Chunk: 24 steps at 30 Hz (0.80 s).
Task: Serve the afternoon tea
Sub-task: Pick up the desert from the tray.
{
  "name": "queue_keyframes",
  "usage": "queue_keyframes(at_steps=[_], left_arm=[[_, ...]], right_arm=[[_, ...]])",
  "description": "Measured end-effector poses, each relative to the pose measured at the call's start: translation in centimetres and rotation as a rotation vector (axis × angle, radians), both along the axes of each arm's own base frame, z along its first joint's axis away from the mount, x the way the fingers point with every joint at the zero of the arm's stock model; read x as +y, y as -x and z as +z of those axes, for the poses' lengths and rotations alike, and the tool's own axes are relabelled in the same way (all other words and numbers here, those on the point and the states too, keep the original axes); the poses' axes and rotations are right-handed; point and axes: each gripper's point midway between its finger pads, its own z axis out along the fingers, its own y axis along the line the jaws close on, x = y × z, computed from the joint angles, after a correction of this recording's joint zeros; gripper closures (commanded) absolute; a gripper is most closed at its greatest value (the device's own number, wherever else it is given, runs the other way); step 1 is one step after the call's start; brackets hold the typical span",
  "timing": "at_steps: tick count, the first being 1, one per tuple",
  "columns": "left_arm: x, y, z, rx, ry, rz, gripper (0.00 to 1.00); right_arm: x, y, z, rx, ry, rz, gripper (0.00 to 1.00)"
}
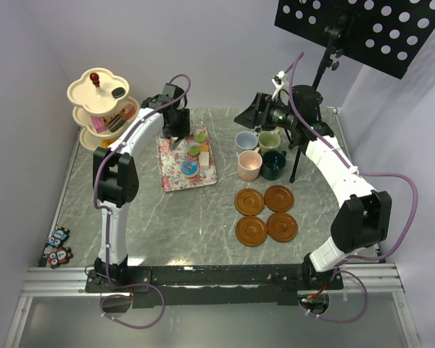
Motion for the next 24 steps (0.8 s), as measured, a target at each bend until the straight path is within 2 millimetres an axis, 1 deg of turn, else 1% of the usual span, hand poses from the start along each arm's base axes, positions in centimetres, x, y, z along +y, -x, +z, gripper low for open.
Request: queue_keyframes(at_steps=[8,13,18,24], left_arm=[[-0.2,-0.5,-0.5,-0.003,-0.021,-0.01,0.35],[-0.6,-0.6,-1.8,0.014,-0.037,-0.014,0.36],[-0.6,-0.5,-2.7,0.033,-0.047,-0.014,0.47],[-0.8,-0.8,-2.3,0.018,-0.046,-0.014,0.53]], right_arm=[[0.0,0.1,-0.3,0.01,-0.002,0.004,0.16],[-0.1,0.1,-0.3,0.01,-0.005,0.006,0.16],[-0.2,0.1,-0.3,0.011,-0.006,0.004,0.16],[-0.2,0.0,-0.3,0.01,-0.006,0.003,0.16]])
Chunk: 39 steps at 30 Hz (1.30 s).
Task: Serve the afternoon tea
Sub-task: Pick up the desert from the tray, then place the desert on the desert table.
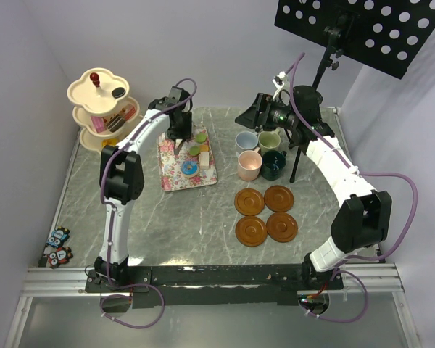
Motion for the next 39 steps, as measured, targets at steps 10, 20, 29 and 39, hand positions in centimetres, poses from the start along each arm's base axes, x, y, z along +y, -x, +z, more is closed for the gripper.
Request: queue_keyframes(at_steps=[10,20,29,39], left_arm=[[0.7,1.1,4.5,-0.088,-0.001,0.018,0.55],[5.6,6.3,20.4,-0.374,0.101,0.098,0.55],[15.6,10.1,22.1,-0.329,0.098,0.346,0.55],[16.6,13.3,21.2,-0.28,0.107,0.362,0.57]], right_arm=[[0.0,0.0,0.0,0.0,0.001,-0.001,0.16],[-0.6,-0.3,0.0,0.0,0.001,-0.014,0.16],[-0.6,-0.2,-0.9,0.017,0.003,-0.015,0.16],[-0.6,0.0,-1.4,0.034,0.002,-0.016,0.16]])
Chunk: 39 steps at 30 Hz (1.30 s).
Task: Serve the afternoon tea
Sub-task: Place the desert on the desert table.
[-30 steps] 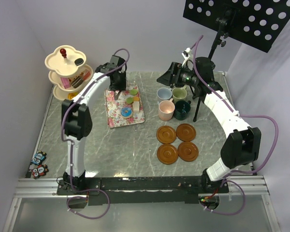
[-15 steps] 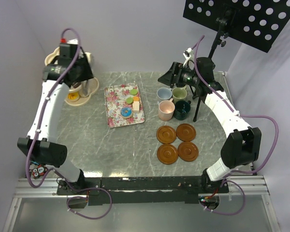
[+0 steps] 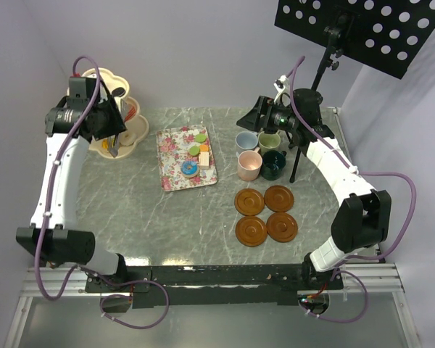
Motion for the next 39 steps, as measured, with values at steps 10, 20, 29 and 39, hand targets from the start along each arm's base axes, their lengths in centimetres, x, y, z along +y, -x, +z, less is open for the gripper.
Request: queue_keyframes(at_steps=[10,20,29,39], left_arm=[[-4.2,3.4,-3.2,0.062,0.072,-0.171,0.58],[-2.5,5.8,-13.7,0.298,0.084,-0.095,0.57],[5.8,3.5,-15.8,0.284,0.065,0.172,0.56],[11.5,1.1,-18.4,0.289,0.037,0.283,0.57]], right_arm=[[0.1,0.1,0.2,0.006,-0.016,0.002,0.16],[0.1,0.1,0.1,0.008,-0.015,0.001,0.16],[0.1,0.2,0.2,0.006,-0.016,0.002,0.16],[0.0,0.3,0.7,-0.012,-0.011,0.0,0.16]])
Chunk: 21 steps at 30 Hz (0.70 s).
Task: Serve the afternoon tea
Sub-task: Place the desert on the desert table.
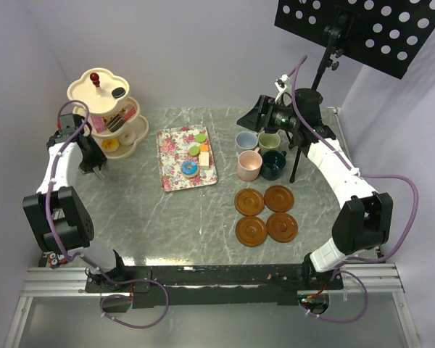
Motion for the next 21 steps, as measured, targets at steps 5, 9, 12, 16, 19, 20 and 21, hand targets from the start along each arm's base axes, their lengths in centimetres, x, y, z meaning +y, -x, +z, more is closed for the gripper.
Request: queue_keyframes(at_steps=[5,9,12,16,19,20,21], left_arm=[[2.2,-2.0,1.4,-0.085,-0.033,0.016,0.57],[3.4,-4.0,1.8,-0.145,-0.035,-0.003,0.57],[4.0,-5.1,1.1,-0.155,-0.021,-0.024,0.57],[4.5,-6.4,0.4,-0.161,-0.004,-0.045,0.57],[4.7,-7.0,0.1,-0.169,0.002,-0.06,0.56],[4.7,-7.2,0.0,-0.172,0.005,-0.066,0.55],[4.6,-7.4,-0.1,-0.175,0.01,-0.073,0.55]], right_arm=[[-0.2,-0.1,0.1,-0.002,0.001,-0.006,0.16],[-0.4,-0.2,0.0,-0.003,0.003,-0.011,0.16],[-0.5,-0.2,0.0,-0.001,0.004,-0.013,0.16],[-0.5,-0.2,-0.1,0.0,0.008,-0.011,0.16],[-0.5,-0.2,-0.1,0.0,0.01,-0.011,0.16],[-0.5,-0.1,-0.2,0.001,0.01,-0.011,0.16],[-0.5,-0.1,-0.2,0.001,0.01,-0.011,0.16]])
